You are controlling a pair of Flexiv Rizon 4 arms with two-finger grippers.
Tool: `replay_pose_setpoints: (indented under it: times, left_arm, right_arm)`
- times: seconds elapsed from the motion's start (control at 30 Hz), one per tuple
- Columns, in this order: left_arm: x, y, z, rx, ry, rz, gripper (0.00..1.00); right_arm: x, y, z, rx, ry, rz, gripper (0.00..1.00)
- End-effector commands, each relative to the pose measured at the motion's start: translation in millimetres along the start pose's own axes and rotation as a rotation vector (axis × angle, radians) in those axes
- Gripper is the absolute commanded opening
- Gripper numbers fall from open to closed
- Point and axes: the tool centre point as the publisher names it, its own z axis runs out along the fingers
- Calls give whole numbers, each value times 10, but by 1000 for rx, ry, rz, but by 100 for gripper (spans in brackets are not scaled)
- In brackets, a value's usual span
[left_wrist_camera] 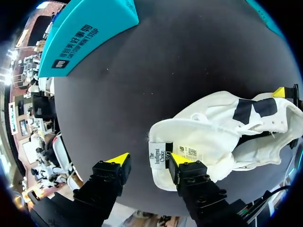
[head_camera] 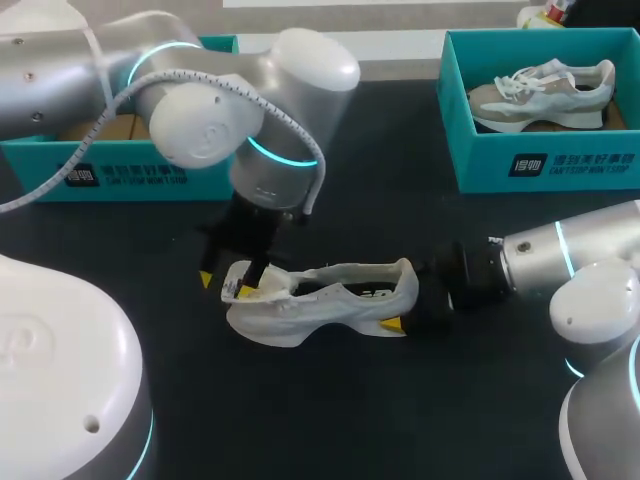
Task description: Take the shoe out of the shoebox, open the shoe tongue, remove and reinsert the insole, then place the shoe into the shoebox
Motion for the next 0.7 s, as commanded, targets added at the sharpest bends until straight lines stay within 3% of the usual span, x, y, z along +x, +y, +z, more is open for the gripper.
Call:
replay_pose_setpoints:
  times: [0.03,0.13,0.43,0.7]
  left_arm:
    - [-87,58,-34,25,19,-1,89]
    - [-82,55,-90,34,39,20,100]
    - [-23,-92,-494,150,126,101,100]
    - [-26,-187,-775,207,157,190,100]
  right_arm:
    - [-24,-97,44,5,-2,0,0]
    - [-24,-97,44,5,-2,0,0]
    - [-24,-97,44,5,-2,0,0]
    - [-24,-97,44,5,-2,0,0]
